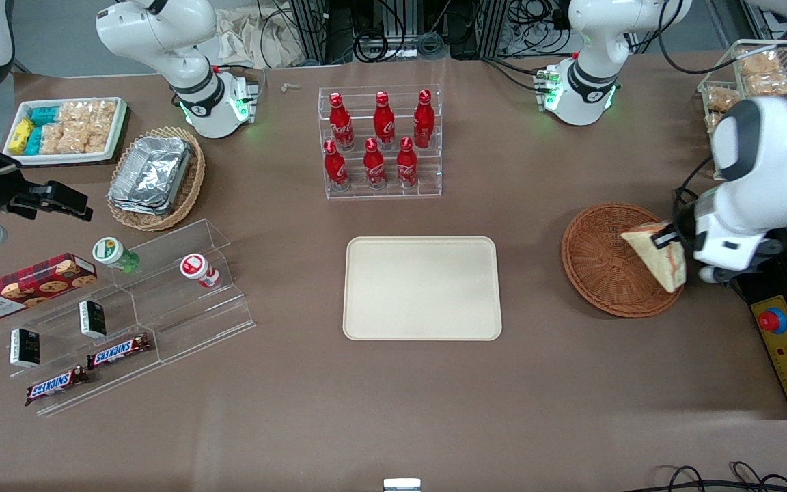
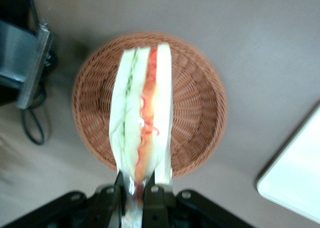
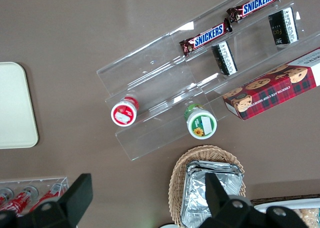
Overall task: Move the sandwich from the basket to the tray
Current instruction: 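Close the left gripper on the wrapped sandwich and lift it, then carry the held sandwich over to the cream tray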
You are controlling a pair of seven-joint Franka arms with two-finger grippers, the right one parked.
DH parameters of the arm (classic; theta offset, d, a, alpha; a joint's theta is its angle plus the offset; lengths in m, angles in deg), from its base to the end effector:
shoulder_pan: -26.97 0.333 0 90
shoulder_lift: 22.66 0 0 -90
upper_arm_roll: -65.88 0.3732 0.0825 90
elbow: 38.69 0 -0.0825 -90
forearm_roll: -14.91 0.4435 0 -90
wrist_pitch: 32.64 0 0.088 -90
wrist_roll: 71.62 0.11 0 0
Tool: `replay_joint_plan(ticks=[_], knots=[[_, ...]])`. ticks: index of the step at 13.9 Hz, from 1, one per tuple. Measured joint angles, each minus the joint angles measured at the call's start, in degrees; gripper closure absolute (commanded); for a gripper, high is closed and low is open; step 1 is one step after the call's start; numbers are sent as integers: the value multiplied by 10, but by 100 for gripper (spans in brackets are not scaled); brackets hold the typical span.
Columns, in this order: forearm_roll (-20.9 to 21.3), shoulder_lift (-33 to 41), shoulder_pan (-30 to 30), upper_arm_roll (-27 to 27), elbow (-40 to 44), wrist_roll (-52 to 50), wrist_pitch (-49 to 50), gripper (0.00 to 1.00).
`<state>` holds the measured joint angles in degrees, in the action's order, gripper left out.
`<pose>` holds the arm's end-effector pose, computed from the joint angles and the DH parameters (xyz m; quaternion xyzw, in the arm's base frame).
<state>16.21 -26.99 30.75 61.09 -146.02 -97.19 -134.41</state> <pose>0.6208 -0.0078 0.4886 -0.9742 -0.2086 0.0820 0.0273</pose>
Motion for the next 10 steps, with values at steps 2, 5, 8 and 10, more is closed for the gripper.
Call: replay_joint_plan(ticks=[2, 5, 8, 10], knots=[[0, -3, -1, 0, 80, 45, 70, 100], [0, -13, -1, 0, 171, 107, 133, 100], [0, -33, -4, -5, 221, 129, 159, 100], [0, -51, -14, -24, 230, 127, 161, 100]])
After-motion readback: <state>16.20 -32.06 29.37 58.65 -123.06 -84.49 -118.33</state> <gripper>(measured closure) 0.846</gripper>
